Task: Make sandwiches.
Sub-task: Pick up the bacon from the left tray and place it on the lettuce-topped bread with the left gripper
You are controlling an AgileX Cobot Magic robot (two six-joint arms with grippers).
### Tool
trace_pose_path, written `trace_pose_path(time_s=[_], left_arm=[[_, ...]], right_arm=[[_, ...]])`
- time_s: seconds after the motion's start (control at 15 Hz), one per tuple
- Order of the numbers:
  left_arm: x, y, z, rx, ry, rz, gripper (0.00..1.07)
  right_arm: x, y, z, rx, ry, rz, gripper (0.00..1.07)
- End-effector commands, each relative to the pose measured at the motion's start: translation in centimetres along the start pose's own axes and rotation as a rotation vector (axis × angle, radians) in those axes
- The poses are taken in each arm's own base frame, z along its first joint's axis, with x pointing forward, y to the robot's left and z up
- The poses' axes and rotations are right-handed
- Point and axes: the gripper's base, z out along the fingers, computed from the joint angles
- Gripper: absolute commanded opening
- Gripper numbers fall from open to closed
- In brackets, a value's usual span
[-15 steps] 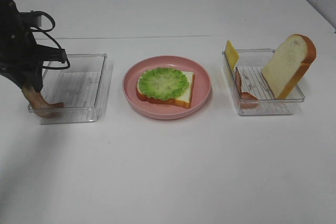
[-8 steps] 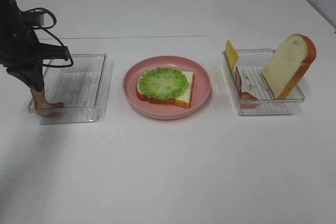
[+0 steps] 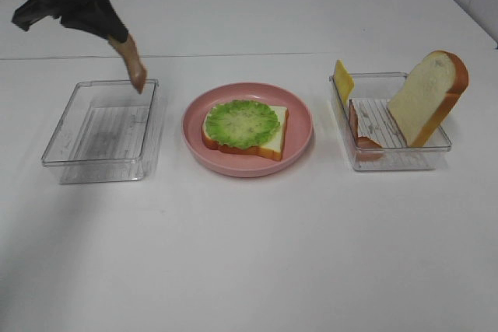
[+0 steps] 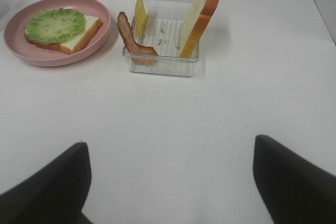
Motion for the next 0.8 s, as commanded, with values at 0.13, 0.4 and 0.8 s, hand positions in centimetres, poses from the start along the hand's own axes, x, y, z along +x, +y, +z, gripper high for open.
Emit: trace_pose_path(time_s=[0.13, 0.4, 0.8], left_arm=[[-0.7, -2.8, 1.2, 0.267, -0.081, -0.038, 0.0], [0.4, -5.8, 7.1, 0.477, -0.069, -0.074, 0.0], [3.3, -5.9, 14.8, 0.485, 0.026, -0.113, 0.0]], right_arm=[[0.1, 0.0, -0.1, 0.003, -0.014, -0.011, 0.79], [0.1, 0.0, -0.1, 0.002, -0.014, -0.01, 0.79], [0.1, 0.0, -0.1, 0.002, -0.014, -0.01, 0.79]])
